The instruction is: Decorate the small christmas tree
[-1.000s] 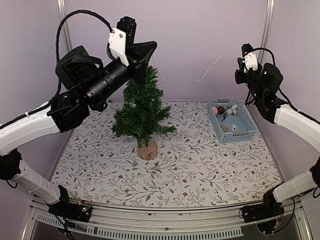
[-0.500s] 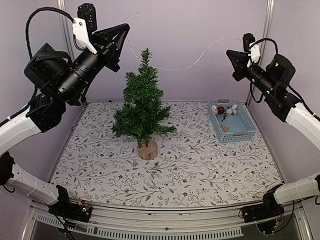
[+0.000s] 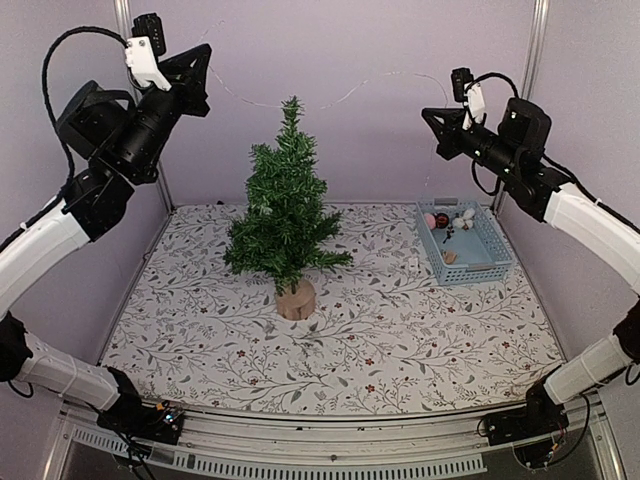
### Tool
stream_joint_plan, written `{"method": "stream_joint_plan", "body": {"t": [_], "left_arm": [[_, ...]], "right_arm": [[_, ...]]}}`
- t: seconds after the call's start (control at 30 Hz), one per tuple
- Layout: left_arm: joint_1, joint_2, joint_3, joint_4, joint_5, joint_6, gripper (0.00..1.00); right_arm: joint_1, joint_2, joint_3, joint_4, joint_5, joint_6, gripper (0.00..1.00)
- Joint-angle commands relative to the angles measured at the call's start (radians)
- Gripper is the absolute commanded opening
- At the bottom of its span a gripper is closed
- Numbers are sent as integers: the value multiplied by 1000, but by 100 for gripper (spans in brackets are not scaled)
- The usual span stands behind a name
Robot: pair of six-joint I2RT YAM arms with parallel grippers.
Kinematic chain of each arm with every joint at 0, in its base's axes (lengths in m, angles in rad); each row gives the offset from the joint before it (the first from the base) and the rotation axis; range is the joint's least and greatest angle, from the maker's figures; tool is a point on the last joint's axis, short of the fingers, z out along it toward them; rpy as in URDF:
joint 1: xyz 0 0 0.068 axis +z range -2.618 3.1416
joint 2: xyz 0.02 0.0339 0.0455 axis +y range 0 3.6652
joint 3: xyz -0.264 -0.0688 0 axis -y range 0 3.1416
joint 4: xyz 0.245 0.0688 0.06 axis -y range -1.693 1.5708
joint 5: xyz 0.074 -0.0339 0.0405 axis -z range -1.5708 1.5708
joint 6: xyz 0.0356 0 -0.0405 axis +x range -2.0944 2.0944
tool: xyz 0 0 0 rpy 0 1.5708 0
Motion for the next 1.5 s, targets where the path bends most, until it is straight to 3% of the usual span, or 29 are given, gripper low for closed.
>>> {"method": "stream_joint_plan", "body": {"t": [0.0, 0.43, 0.77, 1.0, 1.27, 1.47], "left_arm": [[106, 24, 16, 69, 64, -91, 0], [253, 192, 115, 75, 57, -157, 0], [306, 227, 71, 64, 82, -174, 0], [312, 193, 9, 62, 146, -153, 0], [304, 0, -236, 144, 492, -70, 0], [241, -60, -273, 62, 586, 40, 0]], "right_arm": [[5, 56, 99, 9, 15, 56, 0], [5, 376, 421, -120, 107, 106, 0], [5, 533, 554, -188, 113, 105, 0], [6, 560, 544, -189, 69, 106, 0], [12, 428, 362, -139, 19, 106, 0], [23, 345, 284, -126, -5, 99, 0]]}}
